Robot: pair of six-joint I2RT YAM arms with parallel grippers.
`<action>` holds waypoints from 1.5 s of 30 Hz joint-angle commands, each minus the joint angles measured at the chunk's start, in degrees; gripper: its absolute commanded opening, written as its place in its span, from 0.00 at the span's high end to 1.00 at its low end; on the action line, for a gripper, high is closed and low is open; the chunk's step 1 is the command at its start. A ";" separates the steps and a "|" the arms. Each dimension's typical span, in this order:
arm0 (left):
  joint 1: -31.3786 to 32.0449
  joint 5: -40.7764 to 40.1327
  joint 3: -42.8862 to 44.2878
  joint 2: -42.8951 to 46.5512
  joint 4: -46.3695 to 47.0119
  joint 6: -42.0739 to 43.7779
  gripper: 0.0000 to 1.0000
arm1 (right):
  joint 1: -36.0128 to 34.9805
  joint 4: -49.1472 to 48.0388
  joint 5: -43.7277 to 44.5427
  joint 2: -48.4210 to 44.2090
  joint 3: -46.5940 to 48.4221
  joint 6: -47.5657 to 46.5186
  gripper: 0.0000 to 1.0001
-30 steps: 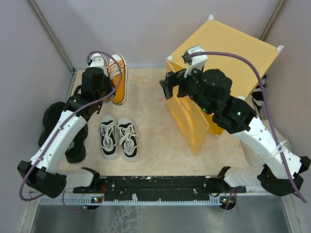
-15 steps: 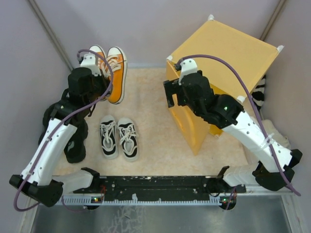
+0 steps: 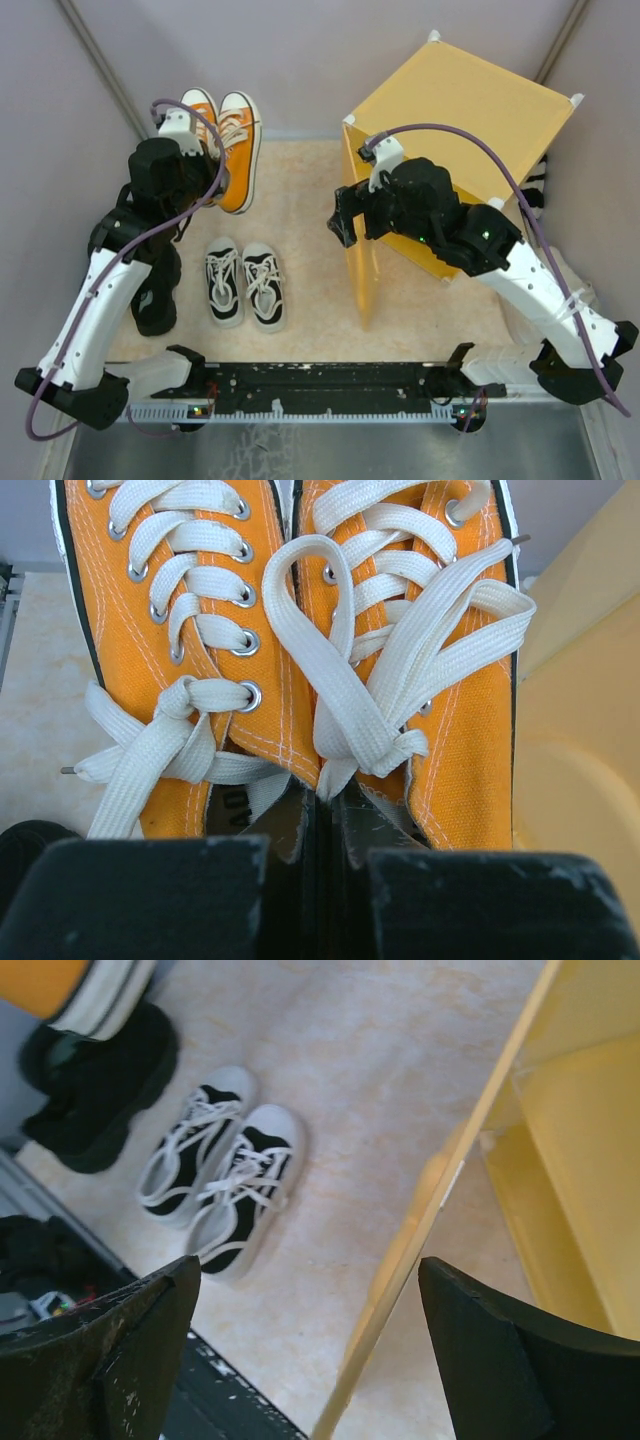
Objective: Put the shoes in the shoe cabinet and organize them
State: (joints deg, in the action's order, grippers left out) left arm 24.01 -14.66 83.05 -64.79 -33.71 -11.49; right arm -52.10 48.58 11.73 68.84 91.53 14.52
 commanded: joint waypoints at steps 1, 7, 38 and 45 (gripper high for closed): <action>-0.04 0.58 6.04 3.08 8.27 1.65 1.00 | -0.35 -7.51 -14.78 -3.77 0.23 1.68 0.10; -0.02 5.00 10.22 2.72 7.02 1.26 1.00 | -0.38 -13.05 -16.86 -4.96 -3.11 1.06 0.10; 14.76 53.90 16.13 -4.94 29.65 -23.55 1.00 | -0.37 -11.81 26.88 -18.75 -1.06 -4.77 0.10; 28.77 43.81 13.12 -6.73 29.40 -20.57 1.00 | -0.37 -10.69 27.94 -19.79 -0.20 -4.65 0.11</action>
State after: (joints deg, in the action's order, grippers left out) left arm 48.14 35.33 96.73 -72.86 -15.92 -33.28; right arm -52.12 38.02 37.58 49.91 88.31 10.59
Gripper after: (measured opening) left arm 0.043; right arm 0.898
